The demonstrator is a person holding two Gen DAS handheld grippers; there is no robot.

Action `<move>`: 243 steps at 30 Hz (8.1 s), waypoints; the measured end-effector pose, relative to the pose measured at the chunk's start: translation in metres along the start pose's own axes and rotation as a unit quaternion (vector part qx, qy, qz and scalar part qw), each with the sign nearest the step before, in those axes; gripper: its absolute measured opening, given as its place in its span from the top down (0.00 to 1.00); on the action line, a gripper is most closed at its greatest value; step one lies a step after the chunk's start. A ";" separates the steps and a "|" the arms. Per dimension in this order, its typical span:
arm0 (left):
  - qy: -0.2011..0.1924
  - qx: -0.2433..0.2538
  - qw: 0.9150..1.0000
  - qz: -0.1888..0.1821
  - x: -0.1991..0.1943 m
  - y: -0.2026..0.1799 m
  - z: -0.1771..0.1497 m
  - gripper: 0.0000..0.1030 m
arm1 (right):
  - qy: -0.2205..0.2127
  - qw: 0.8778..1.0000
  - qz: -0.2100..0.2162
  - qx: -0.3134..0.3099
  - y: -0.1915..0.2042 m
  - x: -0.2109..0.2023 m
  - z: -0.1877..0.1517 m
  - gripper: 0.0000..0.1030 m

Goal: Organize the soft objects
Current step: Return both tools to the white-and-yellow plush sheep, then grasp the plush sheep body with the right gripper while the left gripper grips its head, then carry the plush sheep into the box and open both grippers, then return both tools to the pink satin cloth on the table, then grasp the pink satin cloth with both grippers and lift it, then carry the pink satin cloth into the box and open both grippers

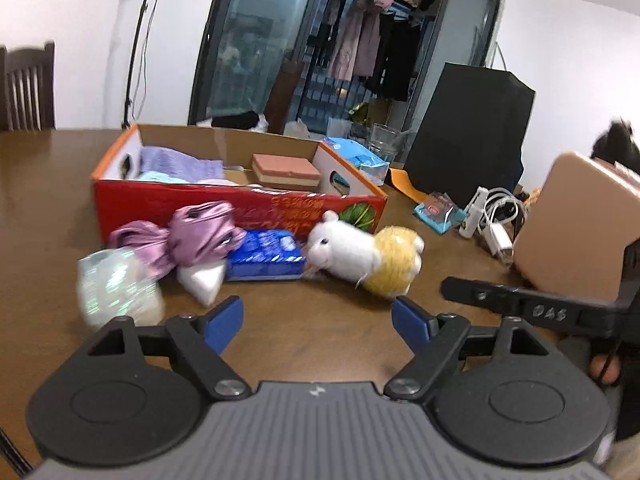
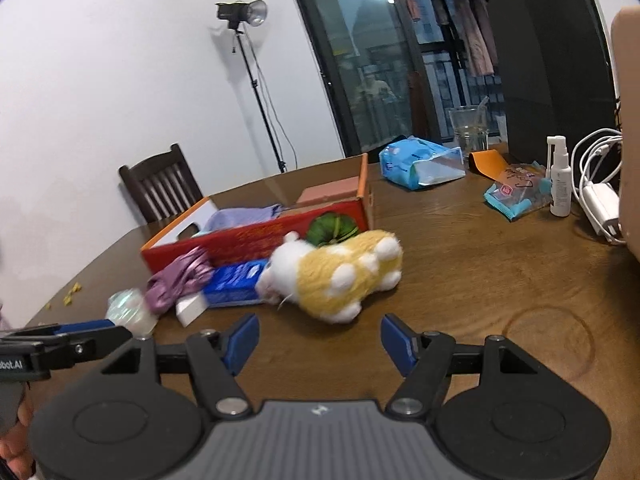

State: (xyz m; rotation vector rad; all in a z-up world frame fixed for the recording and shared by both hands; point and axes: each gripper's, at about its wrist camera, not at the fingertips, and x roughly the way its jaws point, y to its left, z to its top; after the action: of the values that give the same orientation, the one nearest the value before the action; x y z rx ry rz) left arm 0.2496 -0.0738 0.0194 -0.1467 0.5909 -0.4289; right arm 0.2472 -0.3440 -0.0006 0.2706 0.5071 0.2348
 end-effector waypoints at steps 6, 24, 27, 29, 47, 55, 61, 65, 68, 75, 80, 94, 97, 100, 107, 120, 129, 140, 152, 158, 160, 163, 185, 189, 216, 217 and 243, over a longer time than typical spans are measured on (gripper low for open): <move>0.010 -0.013 1.000 -0.012 0.060 -0.009 0.036 0.21 | 0.007 0.999 0.007 0.042 -0.023 0.044 0.030 0.36; 0.107 -0.075 0.990 -0.062 0.142 -0.012 0.052 0.46 | 0.021 0.985 0.055 0.159 -0.060 0.066 0.023 0.50; 0.096 -0.069 0.991 -0.067 0.114 -0.024 0.039 0.46 | 0.034 0.985 0.073 0.154 -0.063 0.043 0.014 0.50; 0.091 -0.066 0.991 -0.067 0.093 -0.031 0.025 0.46 | 0.047 0.985 0.086 0.142 -0.060 0.027 0.005 0.50; 0.066 -0.105 0.990 -0.064 -0.020 -0.014 -0.061 0.38 | 0.059 0.989 0.110 0.084 -0.010 -0.042 -0.045 0.49; 0.071 -0.118 0.986 -0.097 -0.009 -0.009 -0.066 0.44 | 0.055 0.991 0.091 0.085 -0.005 -0.044 -0.049 0.48; 0.071 -0.125 0.984 -0.101 -0.009 -0.006 -0.070 0.49 | 0.056 0.991 0.093 0.081 0.000 -0.041 -0.052 0.49; 0.068 -0.132 0.983 -0.105 -0.011 -0.006 -0.066 0.50 | 0.056 0.991 0.093 0.079 0.001 -0.043 -0.048 0.52; 0.049 -0.129 0.984 -0.109 -0.015 -0.008 -0.052 0.50 | 0.039 0.993 0.094 0.066 0.007 -0.049 -0.035 0.52; -0.016 -0.108 0.987 -0.118 0.005 0.001 0.037 0.50 | -0.022 0.995 0.100 0.005 0.021 -0.028 0.049 0.52; -0.014 -0.119 0.986 -0.116 0.058 0.026 0.099 0.50 | -0.027 0.995 0.090 -0.016 0.023 0.033 0.118 0.52; 0.091 -0.141 0.983 -0.080 0.187 0.078 0.118 0.50 | 0.073 0.997 0.026 -0.011 0.001 0.182 0.134 0.52; 0.090 -0.129 0.985 -0.075 0.189 0.075 0.116 0.49 | 0.077 0.997 0.014 -0.015 0.000 0.183 0.128 0.50; 0.092 -0.122 0.986 -0.073 0.187 0.072 0.116 0.49 | 0.077 0.997 0.004 -0.024 0.003 0.182 0.126 0.50; 0.061 -0.092 0.991 -0.072 0.143 0.055 0.129 0.49 | 0.052 0.998 0.007 -0.034 0.013 0.146 0.139 0.50; -0.102 0.047 0.993 0.027 -0.032 0.021 0.108 0.36 | -0.045 0.993 0.014 -0.111 0.061 -0.001 0.140 0.39; -0.154 0.067 0.983 0.077 -0.120 0.025 0.021 0.17 | -0.091 0.983 0.026 -0.156 0.090 -0.081 0.071 0.32; -0.122 -0.011 0.985 0.122 -0.167 0.048 -0.080 0.13 | -0.035 0.987 0.066 -0.142 0.116 -0.116 -0.032 0.28; -0.110 -0.042 0.987 0.109 -0.134 0.077 -0.060 0.13 | -0.012 0.990 0.063 -0.128 0.118 -0.077 -0.037 0.29; -0.094 -0.090 0.988 0.085 -0.076 0.120 0.002 0.26 | 0.001 0.991 0.079 -0.106 0.119 -0.014 -0.006 0.33; -0.075 -0.096 0.990 0.076 -0.050 0.134 0.022 0.27 | 0.007 0.992 0.087 -0.095 0.122 0.012 0.008 0.37; -0.026 -0.109 0.992 0.065 -0.005 0.155 0.039 0.31 | 0.013 0.992 0.093 -0.085 0.129 0.053 0.027 0.40; 0.005 -0.166 0.985 -0.036 0.043 0.197 0.026 0.80 | 0.022 0.991 0.104 -0.079 0.137 0.169 0.019 0.85; -0.036 -0.131 0.990 -0.039 0.032 0.183 0.034 0.82 | 0.010 0.991 0.106 -0.078 0.138 0.161 0.022 0.90; -0.072 -0.074 0.991 -0.089 -0.088 0.027 -0.032 0.82 | -0.074 0.991 0.099 -0.044 0.098 -0.070 -0.041 0.90; -0.071 -0.074 0.991 -0.091 -0.087 0.026 -0.032 0.82 | -0.076 0.991 0.098 -0.043 0.096 -0.072 -0.041 0.90; 0.044 -0.114 0.991 -0.060 0.166 0.105 0.146 0.82 | 0.006 0.998 0.061 -0.004 0.034 0.179 0.134 0.90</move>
State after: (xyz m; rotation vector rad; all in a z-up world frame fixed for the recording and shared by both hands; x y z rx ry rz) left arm 0.4925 -0.0484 0.0285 -0.3849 0.7201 -0.4862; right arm 0.4621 -0.2873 0.0433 0.2924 0.5013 0.3567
